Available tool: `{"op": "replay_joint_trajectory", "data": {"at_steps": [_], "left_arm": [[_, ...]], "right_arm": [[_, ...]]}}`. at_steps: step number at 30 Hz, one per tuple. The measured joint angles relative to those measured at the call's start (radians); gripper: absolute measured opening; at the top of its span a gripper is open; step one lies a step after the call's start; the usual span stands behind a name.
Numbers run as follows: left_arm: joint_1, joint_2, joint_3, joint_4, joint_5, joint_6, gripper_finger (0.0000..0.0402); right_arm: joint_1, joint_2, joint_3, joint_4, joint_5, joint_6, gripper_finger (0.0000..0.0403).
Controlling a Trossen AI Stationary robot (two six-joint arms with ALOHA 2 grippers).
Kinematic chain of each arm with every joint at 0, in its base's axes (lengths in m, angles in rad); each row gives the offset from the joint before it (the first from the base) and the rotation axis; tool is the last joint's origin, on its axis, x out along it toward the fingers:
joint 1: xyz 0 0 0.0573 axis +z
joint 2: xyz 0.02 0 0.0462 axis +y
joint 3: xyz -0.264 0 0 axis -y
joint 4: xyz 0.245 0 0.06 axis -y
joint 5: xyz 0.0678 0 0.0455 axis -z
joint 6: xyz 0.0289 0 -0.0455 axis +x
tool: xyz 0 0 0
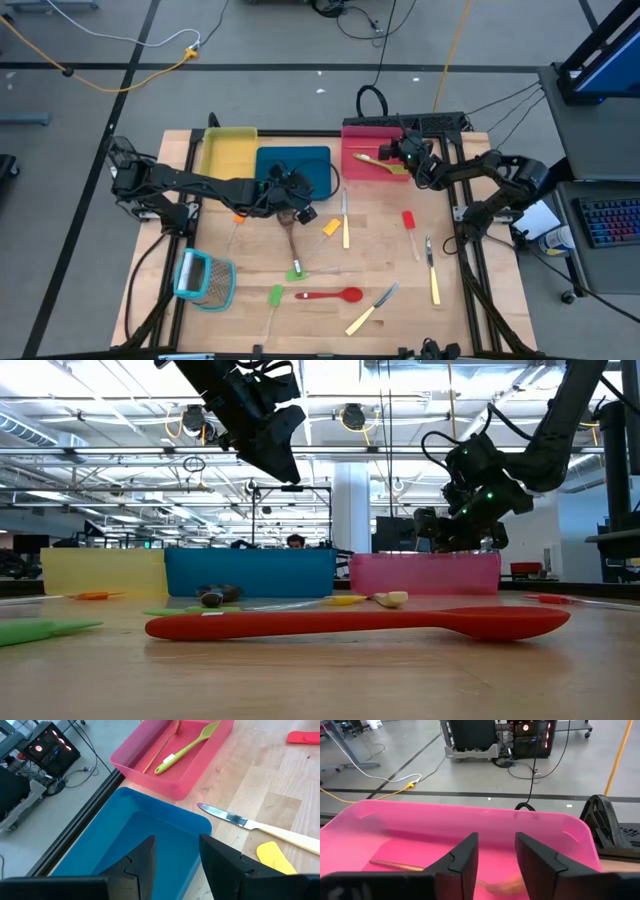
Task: Pick & Place Kitchen Items
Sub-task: Put the brown serving spoon into the red bin
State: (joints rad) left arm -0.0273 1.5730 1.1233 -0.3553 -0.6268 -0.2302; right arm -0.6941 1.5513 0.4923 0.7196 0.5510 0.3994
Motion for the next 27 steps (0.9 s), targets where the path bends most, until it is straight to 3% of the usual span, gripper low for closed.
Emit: {"op": "replay_joint_trajectory", "data": {"at_steps": [9,12,20,27], "left_arm": [[-0.001,0.0,0.0,-0.008,0.14,-0.02,0.0154],[-0.002,0.0,0.0,-0.019,0.167,-0.053,0.0154],[-0.026,0.0,-0.008,-0.165,0.226,-0.302,0.0154],[-0.076,0.0,-0.091,-0.165,0.303,-0.556,0.0154]], "right_arm": [[0.004,0.0,0.0,0.01,-0.01,-0.009,0.0136],[0.018,0.0,0.0,0.072,-0.067,-0.062,0.0136],[0.096,-0.001,0.0,0.354,-0.272,-0.235,0.0137],[0.161,-0.001,0.0,0.384,-0.382,-0.292,0.0136]]}}
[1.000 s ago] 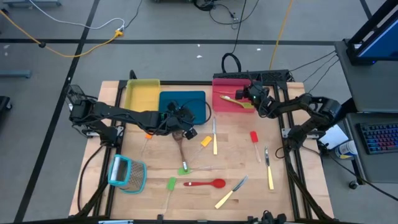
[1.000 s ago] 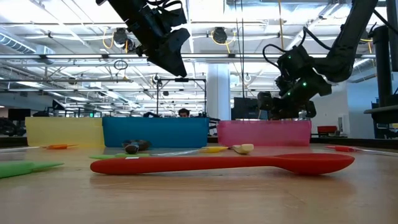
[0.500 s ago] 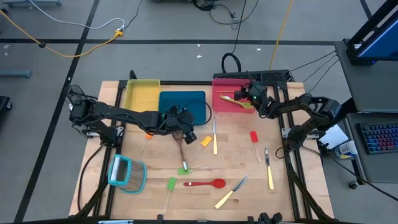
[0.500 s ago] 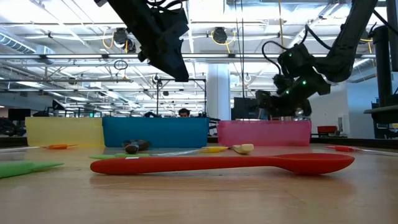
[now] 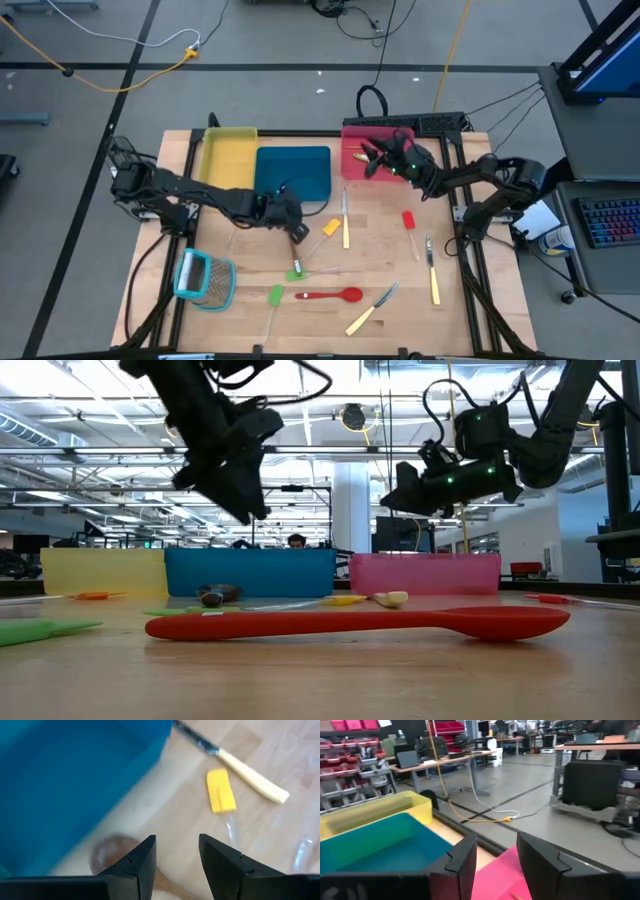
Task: Pick & Place Kitchen Items
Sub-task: Put the brown serving spoon into the red bin
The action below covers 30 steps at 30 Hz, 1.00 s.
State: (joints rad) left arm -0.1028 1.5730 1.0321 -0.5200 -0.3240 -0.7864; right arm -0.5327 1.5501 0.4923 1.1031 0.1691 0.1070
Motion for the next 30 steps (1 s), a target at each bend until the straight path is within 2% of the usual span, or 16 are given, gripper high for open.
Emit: {"op": "replay_joint_trajectory", "data": {"at_steps": [7,13,22,30], "left_arm": [[-0.051,0.0,-0.082,-0.001,0.011,-0.31,0.0154],[-0.097,0.0,-0.127,0.001,0.01,-0.505,0.0154],[-0.161,0.007,-0.192,0.15,-0.017,-0.663,0.0154],[-0.16,0.12,-0.194,0.251,-0.033,-0.683,0.0154]], "right_arm": [[0.045,0.0,0.0,0.0,-0.017,-0.087,0.0135],[0.06,0.0,0.0,0.005,-0.017,-0.148,0.0136],[0.061,0.0,0.0,0.103,-0.017,-0.158,0.0135],[0.061,0.0,0.0,0.12,-0.017,-0.158,0.0131]]}}
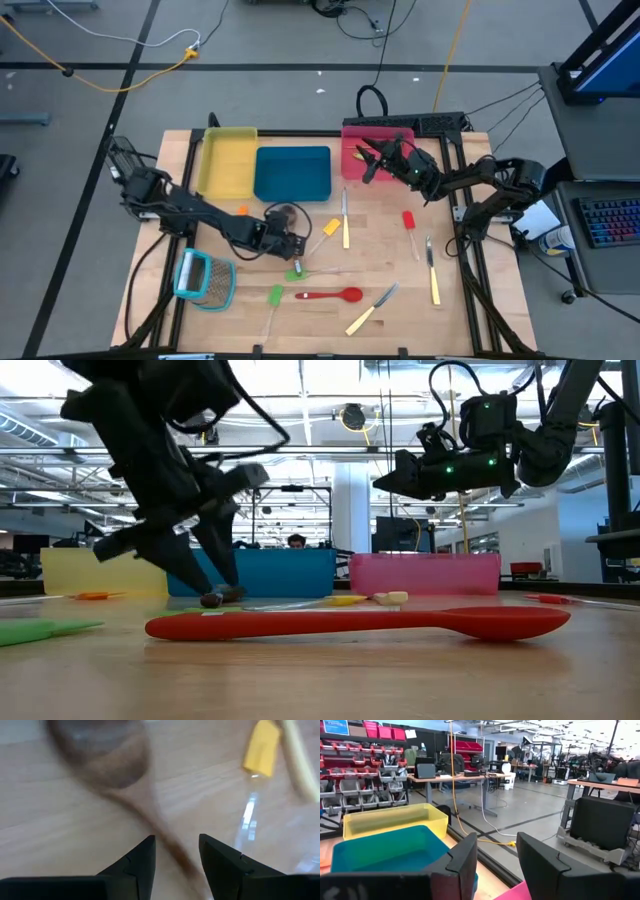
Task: Pick & Place Kitchen Items
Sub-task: Put the brown serving spoon into the red bin
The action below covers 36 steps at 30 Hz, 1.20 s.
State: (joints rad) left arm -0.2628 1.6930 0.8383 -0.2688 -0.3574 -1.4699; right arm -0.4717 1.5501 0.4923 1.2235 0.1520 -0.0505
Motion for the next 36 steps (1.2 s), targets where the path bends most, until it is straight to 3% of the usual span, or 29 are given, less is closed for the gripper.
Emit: {"op": "replay_joint_trajectory", "data": {"at_steps": [10,19,23,31,36], "left_arm": [[0.056,0.048,0.005,-0.033,0.073,0.049,0.0145],[0.08,0.038,0.003,-0.046,0.074,0.156,0.0032],[0.087,0.029,0.004,-0.046,0.076,0.206,0.0032],[0.09,-0.033,-0.001,-0.041,0.053,0.317,0.0036],[0.089,-0.095,0.001,-0.017,0.044,0.445,0.0033]], "right_arm": [[0.003,0.0,0.0,-0.03,0.0,0.011,0.013],[0.014,0.0,0.0,-0.073,-0.053,0.041,0.013],[0.032,0.0,0.0,-0.071,-0.125,0.031,0.013],[0.062,0.0,0.0,-0.07,-0.134,0.002,0.013],[0.082,0.001,0.0,-0.083,-0.29,-0.031,0.013]]}}
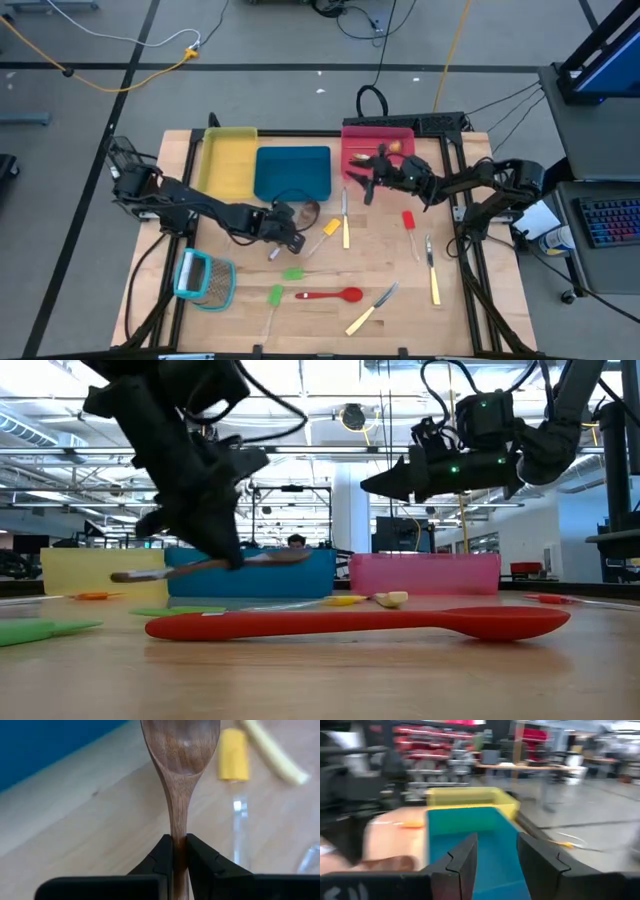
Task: Pick & Place Kitchen Items
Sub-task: Put the brown serving spoon into the red bin
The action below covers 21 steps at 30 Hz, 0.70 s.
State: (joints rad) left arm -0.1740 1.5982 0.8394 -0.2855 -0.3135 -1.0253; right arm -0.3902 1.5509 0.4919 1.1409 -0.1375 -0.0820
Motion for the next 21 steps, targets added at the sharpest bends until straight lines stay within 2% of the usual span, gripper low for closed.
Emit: {"op": "replay_joint_trajectory", "data": {"at_steps": [2,8,12,21], "left_arm": [[0.0,-0.018,0.0,0.009,-0.016,0.044,0.0033],[0.003,-0.034,0.005,0.105,-0.071,0.21,0.0033],[0.017,-0.034,0.043,0.11,-0.077,0.322,0.0033],[0.068,-0.034,0.13,0.094,-0.098,0.522,0.0033]], "right_arm": [[0.007,0.0,0.0,0.006,-0.049,0.021,0.013],[0.033,0.0,0.001,0.018,-0.048,0.157,0.013],[0.052,-0.001,0.011,0.019,-0.048,0.289,0.013],[0.142,-0.001,0.012,0.007,-0.022,0.306,0.013]]}}
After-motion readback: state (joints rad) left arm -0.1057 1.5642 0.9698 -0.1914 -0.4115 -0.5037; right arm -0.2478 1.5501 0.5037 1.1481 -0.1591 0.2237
